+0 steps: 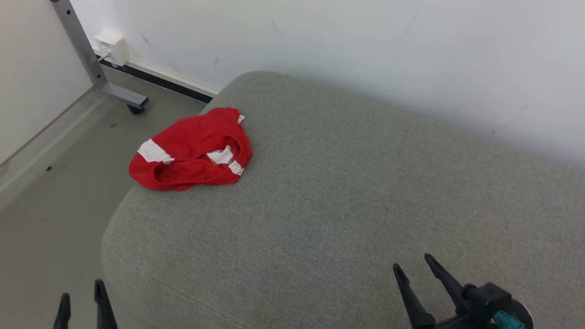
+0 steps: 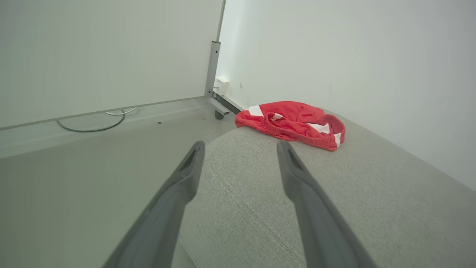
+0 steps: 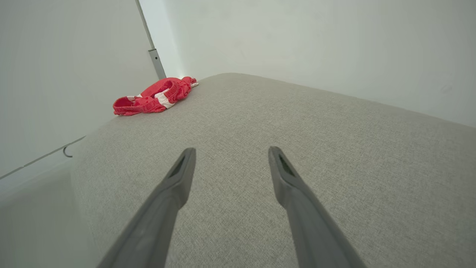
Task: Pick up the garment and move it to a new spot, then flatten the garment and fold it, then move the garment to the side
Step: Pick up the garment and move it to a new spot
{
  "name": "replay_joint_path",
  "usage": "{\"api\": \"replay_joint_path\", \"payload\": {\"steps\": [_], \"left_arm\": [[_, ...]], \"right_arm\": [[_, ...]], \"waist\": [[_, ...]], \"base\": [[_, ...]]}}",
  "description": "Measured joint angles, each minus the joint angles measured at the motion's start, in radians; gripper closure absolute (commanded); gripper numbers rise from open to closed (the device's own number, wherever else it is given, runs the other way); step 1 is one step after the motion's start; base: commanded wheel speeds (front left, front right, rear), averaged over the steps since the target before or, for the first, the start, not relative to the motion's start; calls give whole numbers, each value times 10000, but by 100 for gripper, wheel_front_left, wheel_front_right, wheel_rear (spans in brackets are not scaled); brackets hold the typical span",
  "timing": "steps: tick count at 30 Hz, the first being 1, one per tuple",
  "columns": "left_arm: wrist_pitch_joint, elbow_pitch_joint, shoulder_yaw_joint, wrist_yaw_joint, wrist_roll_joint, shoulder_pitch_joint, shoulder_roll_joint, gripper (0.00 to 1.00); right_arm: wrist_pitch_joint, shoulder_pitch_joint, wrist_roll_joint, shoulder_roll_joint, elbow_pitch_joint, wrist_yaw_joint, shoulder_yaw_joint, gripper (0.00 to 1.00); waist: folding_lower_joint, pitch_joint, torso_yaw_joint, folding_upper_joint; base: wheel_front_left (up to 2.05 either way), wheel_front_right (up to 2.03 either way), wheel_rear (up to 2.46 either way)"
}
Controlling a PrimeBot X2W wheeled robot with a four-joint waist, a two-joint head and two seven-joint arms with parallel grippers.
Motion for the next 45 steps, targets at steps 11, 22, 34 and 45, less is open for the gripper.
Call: {"api": "replay_joint_path", "payload": {"steps": [11, 22, 34, 45], "left_arm": [[2539, 890, 633, -75, -2161, -3843, 1030, 0], [5402, 1778, 1881, 353, -4514, -6763, 2539, 0], [7720, 3030, 3028, 1921, -6464, -8358, 3306, 0], [9223, 2899, 3442, 3279, -6870, -8034, 3908, 100]], "right_arm": [[1260, -1015, -407, -1066, -2146, 0, -67, 0], [1421, -1732, -660, -1172, -3545, 0, -50, 0], [872, -2034, -729, -757, -3438, 0, 82, 0], [453, -2319, -725, -512, -3191, 2, 171, 0]], "waist": [[1, 1392, -631, 0], [3, 3865, -2042, 0], [3, 5762, -3897, 1], [-4, 6457, -5188, -5]], "base": [[0, 0, 0], [0, 0, 0], [0, 0, 0], [0, 0, 0]]}}
